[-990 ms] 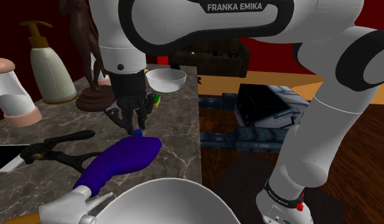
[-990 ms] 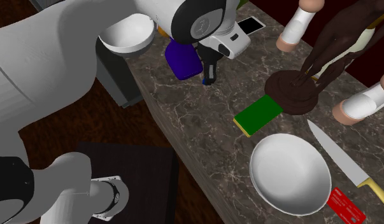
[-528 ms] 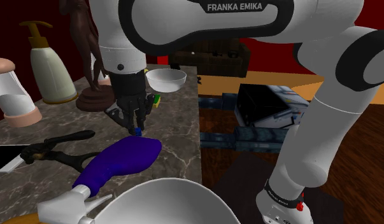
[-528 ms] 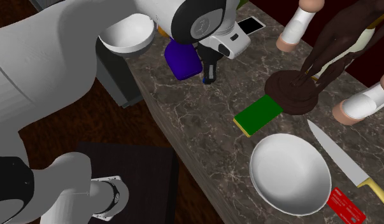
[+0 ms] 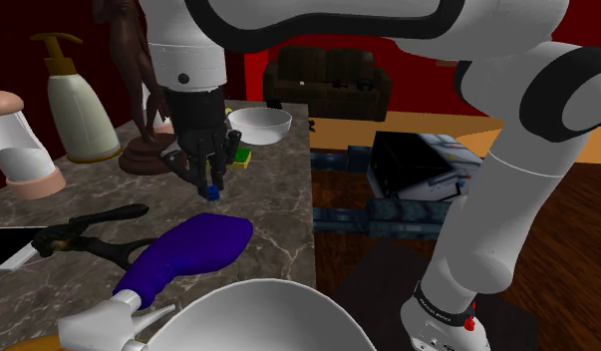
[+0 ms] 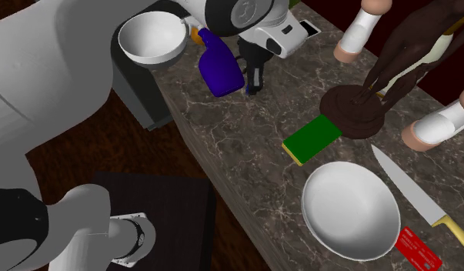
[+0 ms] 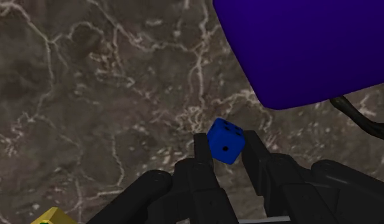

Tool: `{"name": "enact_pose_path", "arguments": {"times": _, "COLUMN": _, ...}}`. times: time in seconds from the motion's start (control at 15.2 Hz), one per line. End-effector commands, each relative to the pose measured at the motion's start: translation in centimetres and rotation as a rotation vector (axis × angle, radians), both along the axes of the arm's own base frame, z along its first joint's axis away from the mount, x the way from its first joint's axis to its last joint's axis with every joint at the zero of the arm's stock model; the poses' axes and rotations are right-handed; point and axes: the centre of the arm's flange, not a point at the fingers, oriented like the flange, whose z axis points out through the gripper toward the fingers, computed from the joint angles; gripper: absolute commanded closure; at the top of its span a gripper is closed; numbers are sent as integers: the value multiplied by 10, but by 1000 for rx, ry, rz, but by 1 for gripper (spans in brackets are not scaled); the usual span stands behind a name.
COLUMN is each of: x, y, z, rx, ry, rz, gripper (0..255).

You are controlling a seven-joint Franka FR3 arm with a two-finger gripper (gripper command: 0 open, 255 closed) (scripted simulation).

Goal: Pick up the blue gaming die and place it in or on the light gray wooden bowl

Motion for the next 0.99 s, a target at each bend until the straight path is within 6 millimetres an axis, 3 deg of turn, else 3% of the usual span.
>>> {"name": "enact_pose_path", "arguments": {"times": 0.0, "x": 0, "y": -1, "z": 11, "rx": 0, "ry": 0, "rz": 0, "gripper": 255}}
{"name": "enact_pose_path", "arguments": {"times": 0.92, "x": 0, "y": -1, "z": 85, "rx": 0, "ry": 0, "rz": 0, "gripper": 255}}
